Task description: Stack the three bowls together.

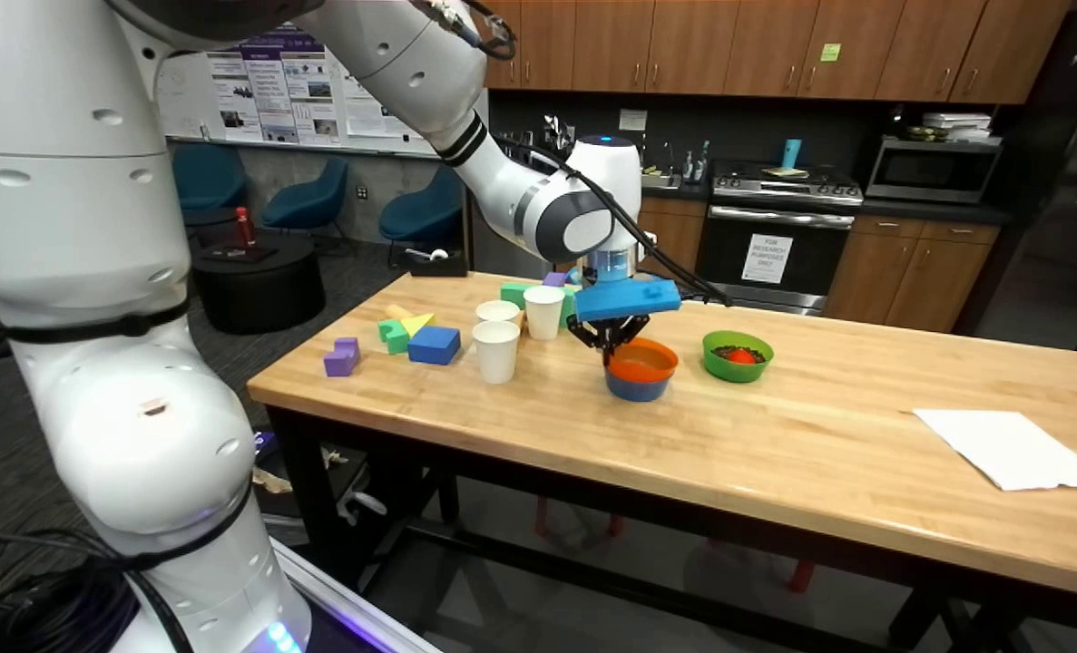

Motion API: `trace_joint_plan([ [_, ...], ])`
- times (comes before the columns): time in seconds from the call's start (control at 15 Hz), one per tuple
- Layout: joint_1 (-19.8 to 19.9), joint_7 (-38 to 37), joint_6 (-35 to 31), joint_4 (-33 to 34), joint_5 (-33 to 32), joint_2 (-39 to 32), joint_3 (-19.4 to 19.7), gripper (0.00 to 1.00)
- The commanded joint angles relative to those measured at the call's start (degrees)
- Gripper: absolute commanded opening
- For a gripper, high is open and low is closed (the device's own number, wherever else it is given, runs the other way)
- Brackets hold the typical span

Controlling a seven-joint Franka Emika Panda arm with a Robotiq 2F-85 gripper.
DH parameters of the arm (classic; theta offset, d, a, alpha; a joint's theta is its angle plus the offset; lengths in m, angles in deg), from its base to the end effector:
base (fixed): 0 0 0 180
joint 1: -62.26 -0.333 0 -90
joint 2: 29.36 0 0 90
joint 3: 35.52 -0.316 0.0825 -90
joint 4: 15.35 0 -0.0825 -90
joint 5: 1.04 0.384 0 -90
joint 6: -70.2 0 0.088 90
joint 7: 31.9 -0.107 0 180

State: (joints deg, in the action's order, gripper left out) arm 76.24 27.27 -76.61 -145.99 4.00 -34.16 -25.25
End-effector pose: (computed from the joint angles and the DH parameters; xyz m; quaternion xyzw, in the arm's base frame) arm 0.4958 -0.2243 0.3384 0.9584 0.2667 0.0880 0.0513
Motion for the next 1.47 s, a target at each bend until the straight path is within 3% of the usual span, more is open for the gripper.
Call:
trace_joint_plan([
  [0.0,0.9,0.2,0.4,1.6,0.3,-1.0,0.5,0.29],
  [0.13,1.0,-0.1,-0.2,1.3,-0.3,-0.8,0.5,0.33],
  [0.8,0.2,-5.3,-1.9,0.5,-6.1,2.5,0.5,0.98],
  [1.0,-0.2,-9.2,-2.9,0.7,-7.5,4.4,0.7,1.0],
  [1.4,0.0,-33.5,-4.8,4.0,-14.4,3.2,1.6,1.0],
])
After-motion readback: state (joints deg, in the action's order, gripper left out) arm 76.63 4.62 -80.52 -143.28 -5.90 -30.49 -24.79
